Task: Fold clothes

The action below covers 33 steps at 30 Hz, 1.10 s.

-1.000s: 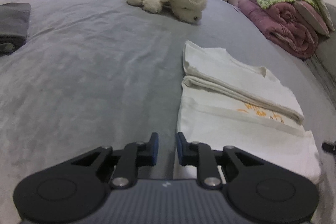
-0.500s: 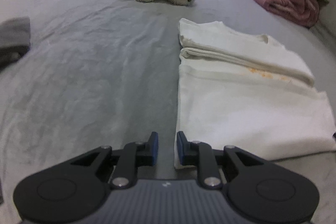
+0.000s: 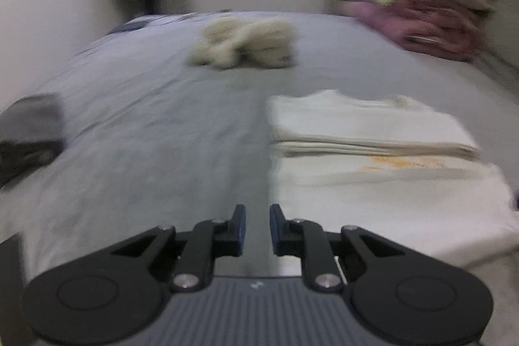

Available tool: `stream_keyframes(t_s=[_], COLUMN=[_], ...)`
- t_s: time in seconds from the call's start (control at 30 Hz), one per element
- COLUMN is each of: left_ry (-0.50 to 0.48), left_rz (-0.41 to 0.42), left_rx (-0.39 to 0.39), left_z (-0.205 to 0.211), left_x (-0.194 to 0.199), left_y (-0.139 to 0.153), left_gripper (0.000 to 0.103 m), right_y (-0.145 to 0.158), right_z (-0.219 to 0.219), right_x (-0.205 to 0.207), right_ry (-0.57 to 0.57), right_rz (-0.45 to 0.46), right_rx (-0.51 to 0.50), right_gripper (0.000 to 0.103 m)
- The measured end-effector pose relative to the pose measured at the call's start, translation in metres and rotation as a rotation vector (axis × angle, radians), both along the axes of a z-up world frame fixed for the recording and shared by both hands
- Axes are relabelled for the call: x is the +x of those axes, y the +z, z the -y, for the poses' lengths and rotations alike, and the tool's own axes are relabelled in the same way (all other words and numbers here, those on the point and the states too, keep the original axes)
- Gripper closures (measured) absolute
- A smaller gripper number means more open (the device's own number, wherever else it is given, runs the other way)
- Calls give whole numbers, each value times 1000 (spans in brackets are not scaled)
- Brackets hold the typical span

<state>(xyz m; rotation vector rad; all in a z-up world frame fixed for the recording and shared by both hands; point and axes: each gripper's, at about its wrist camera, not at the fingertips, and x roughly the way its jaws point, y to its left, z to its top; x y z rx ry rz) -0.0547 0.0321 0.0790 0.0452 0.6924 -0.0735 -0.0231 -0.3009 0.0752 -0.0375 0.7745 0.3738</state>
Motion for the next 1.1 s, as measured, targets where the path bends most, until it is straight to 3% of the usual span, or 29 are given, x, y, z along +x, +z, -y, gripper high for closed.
stream_keyframes(t_s=[0.1,0.23,0.47,0.7,1.0,1.1], left_ry=[-136,-284,-366,-344,-349,-341], left_rz=[21,19,-25,-24,-2,-2], left_rx=[20,24,118,102,60,63], left_z=[36,76,114,92,37,25], left_x=[-6,-11,-15,-16,-19,-19], left_y=[-3,-16,-54,-51,-54,-54], left_gripper=[87,87,87,84,85,80], right_y=[-10,-25,-45,-45,-42,-41], right_z=[-21,-48,-67,-67,-15,1], right_x=[-3,-3,5,3,-7,-11], right_ry=[92,139,127,139,55,22], right_rz=[-29,-39,-82,-60,-55,-66], right_rx=[21,-8,-85,-108,-131,-144], right_gripper=[78,88,90,91,93,96])
